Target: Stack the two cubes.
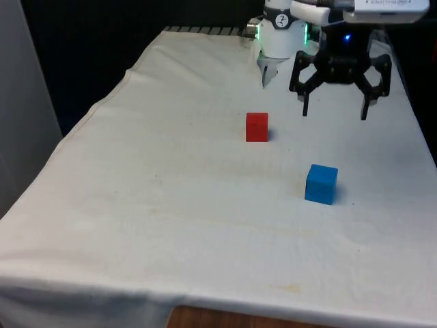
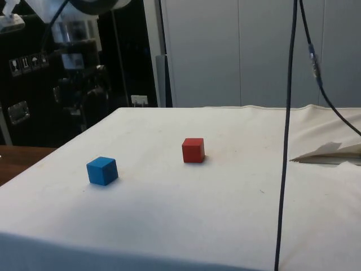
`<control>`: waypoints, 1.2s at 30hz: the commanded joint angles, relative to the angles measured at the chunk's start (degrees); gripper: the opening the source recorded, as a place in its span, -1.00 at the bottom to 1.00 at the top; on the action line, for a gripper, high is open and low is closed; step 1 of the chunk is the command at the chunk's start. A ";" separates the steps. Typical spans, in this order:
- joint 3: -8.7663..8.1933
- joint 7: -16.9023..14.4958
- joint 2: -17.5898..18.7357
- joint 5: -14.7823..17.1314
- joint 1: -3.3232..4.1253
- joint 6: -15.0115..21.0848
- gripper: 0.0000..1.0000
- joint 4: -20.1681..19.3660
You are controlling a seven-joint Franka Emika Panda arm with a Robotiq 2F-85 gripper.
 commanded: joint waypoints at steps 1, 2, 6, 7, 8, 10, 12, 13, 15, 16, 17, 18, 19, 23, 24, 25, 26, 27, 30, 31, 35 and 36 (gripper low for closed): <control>-0.17 0.74 0.29 -0.23 0.23 1.03 1.00 -0.17; -0.17 1.20 0.74 -0.23 0.29 1.72 1.00 -0.29; -0.23 1.72 1.32 -0.29 0.34 2.92 1.00 -0.52; -0.17 1.83 1.55 -0.23 0.29 3.55 1.00 -0.69; -0.17 1.95 1.72 -0.17 0.29 4.07 1.00 -0.86; -0.17 2.18 2.12 -0.11 0.23 5.04 1.00 -1.15; -0.06 1.95 2.29 0.00 0.11 4.87 1.00 -1.20; -0.17 2.46 2.81 -0.06 0.17 6.42 1.00 -1.49; -0.23 2.69 3.27 -0.11 0.17 7.39 1.00 -1.72; -0.34 2.86 3.67 -0.17 0.17 8.25 1.00 -1.83; -0.40 2.86 3.90 -0.17 0.17 8.82 1.00 -1.95; -0.40 2.92 4.13 -0.17 0.17 9.40 1.00 -2.06; -0.46 2.92 4.35 -0.23 0.17 9.85 1.00 -2.18; -0.63 2.92 5.16 -0.23 0.11 12.03 1.00 -2.75; -0.63 2.92 5.16 -0.23 0.11 12.03 1.00 -2.75; -0.74 2.92 5.56 -0.23 0.06 13.06 1.00 -2.98; -0.74 2.92 5.79 -0.23 0.06 13.58 1.00 -3.04; -0.80 2.98 6.02 -0.23 0.06 14.04 1.00 -3.15; -0.92 2.98 6.47 -0.23 0.06 15.07 1.00 -3.32; -0.97 3.04 6.88 -0.23 0.06 15.99 1.00 -3.50; -1.09 3.21 7.68 -0.17 0.06 17.70 1.00 -3.90; -1.15 3.27 7.85 -0.17 0.11 18.05 1.00 -4.01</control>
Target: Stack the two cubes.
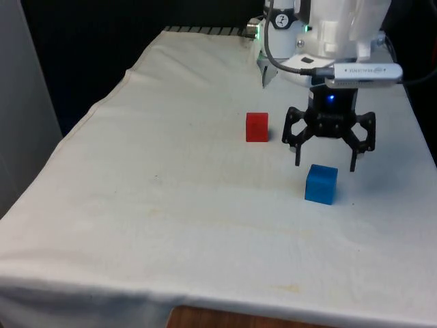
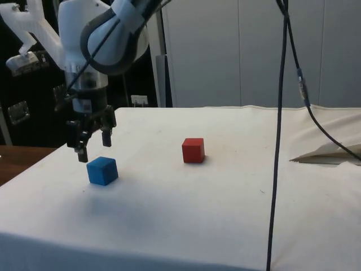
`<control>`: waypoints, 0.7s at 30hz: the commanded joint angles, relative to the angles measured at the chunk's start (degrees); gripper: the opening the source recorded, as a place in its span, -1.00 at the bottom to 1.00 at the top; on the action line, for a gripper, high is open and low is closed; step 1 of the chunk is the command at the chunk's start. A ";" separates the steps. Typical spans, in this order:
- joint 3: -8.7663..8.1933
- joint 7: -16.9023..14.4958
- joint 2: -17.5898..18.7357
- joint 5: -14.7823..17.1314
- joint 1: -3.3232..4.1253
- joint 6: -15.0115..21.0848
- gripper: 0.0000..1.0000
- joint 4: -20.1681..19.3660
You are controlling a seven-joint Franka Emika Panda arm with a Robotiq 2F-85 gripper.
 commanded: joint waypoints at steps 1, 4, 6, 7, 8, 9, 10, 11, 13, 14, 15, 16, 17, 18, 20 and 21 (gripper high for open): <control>-0.23 0.52 0.17 -0.17 0.23 0.86 1.00 -0.29; -0.23 0.74 0.40 -0.17 0.23 1.09 1.00 -0.46; -0.17 0.92 0.57 -0.11 0.23 1.20 1.00 -0.57; -0.17 1.09 0.74 -0.11 0.23 1.32 1.00 -0.69; -0.17 1.20 0.86 -0.11 0.23 1.32 1.00 -0.74; -0.17 1.32 0.97 -0.06 0.17 1.38 1.00 -0.74; -0.11 1.38 1.09 -0.06 0.17 1.43 1.00 -0.80; -0.11 1.49 1.15 -0.06 0.17 1.43 1.00 -0.80; -0.11 1.66 1.43 -0.06 0.17 1.49 1.00 -0.86; -0.11 1.78 1.55 -0.06 0.17 1.55 1.00 -0.86; -0.11 1.83 1.60 -0.06 0.17 1.55 1.00 -0.86; -0.11 1.95 1.78 -0.06 0.17 1.60 1.00 -0.86; -0.11 2.01 1.95 0.00 0.11 1.66 1.00 -0.80; -0.11 2.12 2.06 0.00 0.11 1.72 1.00 -0.80; 0.00 2.23 2.35 0.06 0.06 2.12 1.00 -0.74; 0.00 2.01 2.12 0.00 0.00 1.20 1.00 -0.74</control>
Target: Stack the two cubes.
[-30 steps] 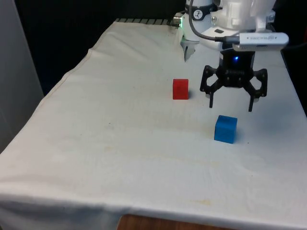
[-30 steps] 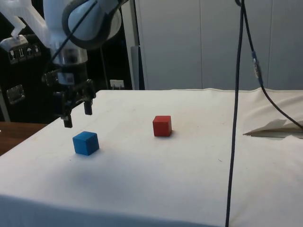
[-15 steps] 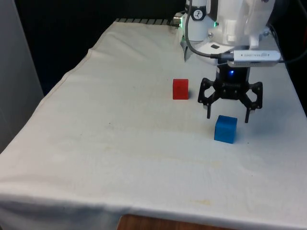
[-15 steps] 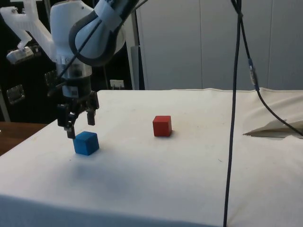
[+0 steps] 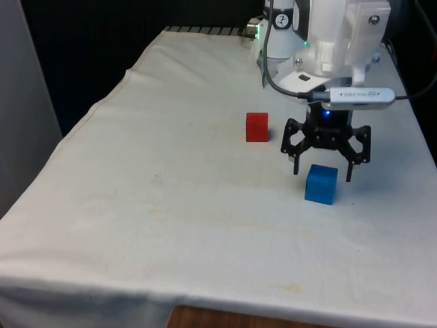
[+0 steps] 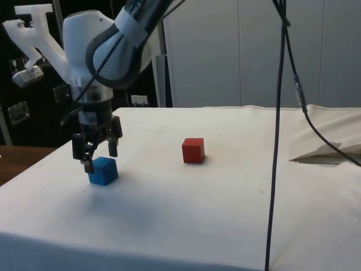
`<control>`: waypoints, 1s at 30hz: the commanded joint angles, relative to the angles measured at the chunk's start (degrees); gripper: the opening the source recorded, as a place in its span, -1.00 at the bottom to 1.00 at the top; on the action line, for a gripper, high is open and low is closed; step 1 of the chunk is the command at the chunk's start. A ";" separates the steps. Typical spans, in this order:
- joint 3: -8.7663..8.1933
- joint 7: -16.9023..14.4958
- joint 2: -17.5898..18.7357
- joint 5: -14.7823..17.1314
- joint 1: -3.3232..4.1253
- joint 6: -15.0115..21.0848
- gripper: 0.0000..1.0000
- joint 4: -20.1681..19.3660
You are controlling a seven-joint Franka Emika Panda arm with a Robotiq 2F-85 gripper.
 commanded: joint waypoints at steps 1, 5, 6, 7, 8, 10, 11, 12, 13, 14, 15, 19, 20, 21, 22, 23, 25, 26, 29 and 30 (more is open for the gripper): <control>0.06 0.23 0.40 0.23 -0.06 1.49 1.00 -0.06; 0.29 0.46 1.09 0.52 -0.23 3.38 1.00 -0.29; 0.23 0.52 1.20 0.52 -0.23 3.72 1.00 -0.34; 0.11 0.80 1.43 0.40 -0.11 4.13 1.00 -0.40; 0.06 0.86 1.55 0.34 -0.11 4.30 1.00 -0.40; 0.00 0.97 1.66 0.29 -0.06 4.35 1.00 -0.40; 0.00 1.03 1.72 0.23 0.00 4.30 1.00 -0.40; -0.06 1.09 1.78 0.17 0.00 4.30 1.00 -0.40; -0.11 1.15 1.83 0.17 0.06 4.24 1.00 -0.34; -0.17 1.20 1.83 0.06 0.11 4.13 1.00 -0.34; -0.23 1.26 1.83 0.00 0.11 4.07 1.00 -0.34; -0.46 1.43 1.78 -0.17 0.29 3.84 0.80 -0.34; -0.52 1.49 1.78 -0.23 0.29 3.78 0.38 -0.34; -0.52 1.55 1.78 -0.23 0.34 3.72 0.15 -0.34; -0.52 1.55 1.78 -0.23 0.34 3.67 -0.08 -0.34; -0.57 1.55 1.78 -0.29 0.34 3.67 -0.32 -0.34; -0.57 1.60 1.78 -0.29 0.34 3.61 -0.74 -0.34; -0.57 1.60 1.78 -0.34 0.34 3.61 -0.96 -0.34; -0.57 1.60 1.78 -0.34 0.40 3.61 -1.00 -0.34; -0.57 1.66 1.78 -0.34 0.40 3.61 -1.00 -0.34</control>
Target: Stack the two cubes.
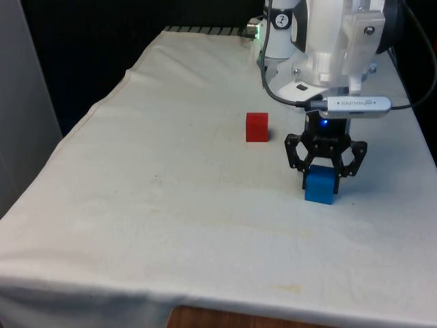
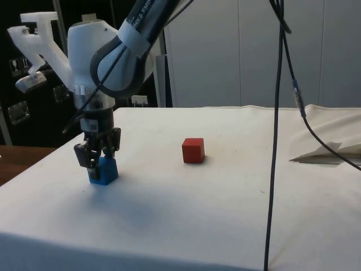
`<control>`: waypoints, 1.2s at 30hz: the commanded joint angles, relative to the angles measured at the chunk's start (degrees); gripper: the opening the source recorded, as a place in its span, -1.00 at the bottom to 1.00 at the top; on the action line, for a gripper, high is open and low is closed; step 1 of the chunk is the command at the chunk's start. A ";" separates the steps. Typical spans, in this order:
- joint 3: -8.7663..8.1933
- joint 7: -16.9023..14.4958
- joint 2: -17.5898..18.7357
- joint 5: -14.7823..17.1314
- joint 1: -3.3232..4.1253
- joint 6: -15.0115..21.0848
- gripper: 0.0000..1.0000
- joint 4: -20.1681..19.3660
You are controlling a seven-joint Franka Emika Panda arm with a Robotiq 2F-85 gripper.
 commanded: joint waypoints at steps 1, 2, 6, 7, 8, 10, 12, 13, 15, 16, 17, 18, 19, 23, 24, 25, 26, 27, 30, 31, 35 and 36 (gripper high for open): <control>-0.46 0.63 0.06 -0.34 0.40 -0.17 -1.00 0.06; -0.52 0.63 0.06 -0.34 0.40 -0.17 -0.99 0.06; -0.34 0.46 -0.40 -0.23 0.29 -0.52 -0.99 0.00; -0.29 0.40 -0.63 -0.23 0.23 -0.63 -0.99 0.00; 0.00 0.00 -0.11 0.00 0.00 -0.06 -0.99 0.06; -0.23 0.29 -1.09 -0.11 0.17 -0.92 -0.99 -0.11; -0.11 0.17 -1.95 -0.06 0.06 -1.55 -0.99 -0.17; -0.06 0.11 -2.29 -0.06 0.06 -1.89 -0.99 -0.23; 0.00 0.06 -2.86 0.00 0.06 -2.52 -0.99 -0.34; 0.00 0.06 -3.09 0.00 0.00 -2.75 -0.99 -0.34; 0.00 0.06 -3.50 0.00 0.00 -3.15 -0.99 -0.46; 0.00 0.00 -3.38 0.00 0.00 -3.38 -0.99 -0.17; 0.06 0.00 -4.18 0.06 0.00 -3.84 -0.99 -0.57; 0.11 0.00 -5.50 0.06 0.00 -5.16 -0.99 -0.86; 0.11 0.00 -5.79 0.06 0.00 -5.44 -0.99 -0.92; 0.11 -0.06 -6.19 0.06 -0.06 -5.79 -0.99 -1.03; 0.11 -0.06 -6.88 0.06 -0.06 -6.13 -0.99 -1.32; 0.11 -0.06 -7.22 0.06 -0.06 -6.30 -0.99 -1.49; 0.11 -0.11 -8.08 0.06 -0.11 -6.76 -0.99 -1.89; 0.11 -0.11 -8.42 0.06 -0.11 -6.99 -0.99 -2.06; 0.06 -0.17 -10.14 0.06 -0.17 -7.56 -0.99 -3.15; 0.06 -0.23 -11.12 0.06 -0.17 -7.96 -0.99 -3.78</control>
